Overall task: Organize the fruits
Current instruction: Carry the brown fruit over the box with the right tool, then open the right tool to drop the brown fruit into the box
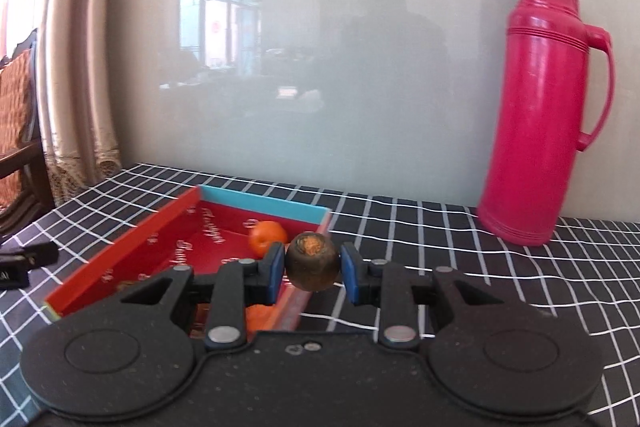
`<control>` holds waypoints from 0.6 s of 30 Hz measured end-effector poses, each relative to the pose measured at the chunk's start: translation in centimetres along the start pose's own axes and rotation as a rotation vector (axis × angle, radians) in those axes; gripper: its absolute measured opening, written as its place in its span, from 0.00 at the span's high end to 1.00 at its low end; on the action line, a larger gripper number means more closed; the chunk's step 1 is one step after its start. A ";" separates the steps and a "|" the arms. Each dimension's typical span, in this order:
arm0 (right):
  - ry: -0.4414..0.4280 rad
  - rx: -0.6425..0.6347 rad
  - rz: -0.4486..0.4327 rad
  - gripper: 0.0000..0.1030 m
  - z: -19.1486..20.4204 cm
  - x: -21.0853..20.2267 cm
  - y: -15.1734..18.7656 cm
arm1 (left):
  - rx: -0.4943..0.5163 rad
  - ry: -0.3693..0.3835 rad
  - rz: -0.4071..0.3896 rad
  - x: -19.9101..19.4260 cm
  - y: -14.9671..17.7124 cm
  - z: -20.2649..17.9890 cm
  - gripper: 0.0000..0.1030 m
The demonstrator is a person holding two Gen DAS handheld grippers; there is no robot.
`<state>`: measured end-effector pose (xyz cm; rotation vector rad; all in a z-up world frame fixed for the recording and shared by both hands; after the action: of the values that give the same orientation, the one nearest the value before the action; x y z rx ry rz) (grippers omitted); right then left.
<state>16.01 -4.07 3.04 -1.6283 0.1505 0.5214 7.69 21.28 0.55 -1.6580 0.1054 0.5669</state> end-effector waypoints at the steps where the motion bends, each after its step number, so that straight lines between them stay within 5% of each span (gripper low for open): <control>1: -0.007 -0.003 0.000 0.72 0.3 -0.1 0.0 | -0.002 0.001 0.000 -0.2 0.1 0.1 0.00; 18: -0.075 -0.042 0.017 0.72 4.3 -1.0 0.8 | 0.042 0.018 0.010 -1.7 1.5 -0.6 0.00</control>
<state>13.71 -0.20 2.55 -1.6469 0.0987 0.6010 5.81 20.06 -0.03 -1.6231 0.1376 0.5541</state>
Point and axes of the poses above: each gripper's, at about its wrist camera, not at the fingertips, and x roughly the way its jaws point, z to its left, y to its underside, the point moved 2 cm from there along x, roughly the way its jaws point, and after that the axes turned 6 degrees about y, right-handed, at the moved point
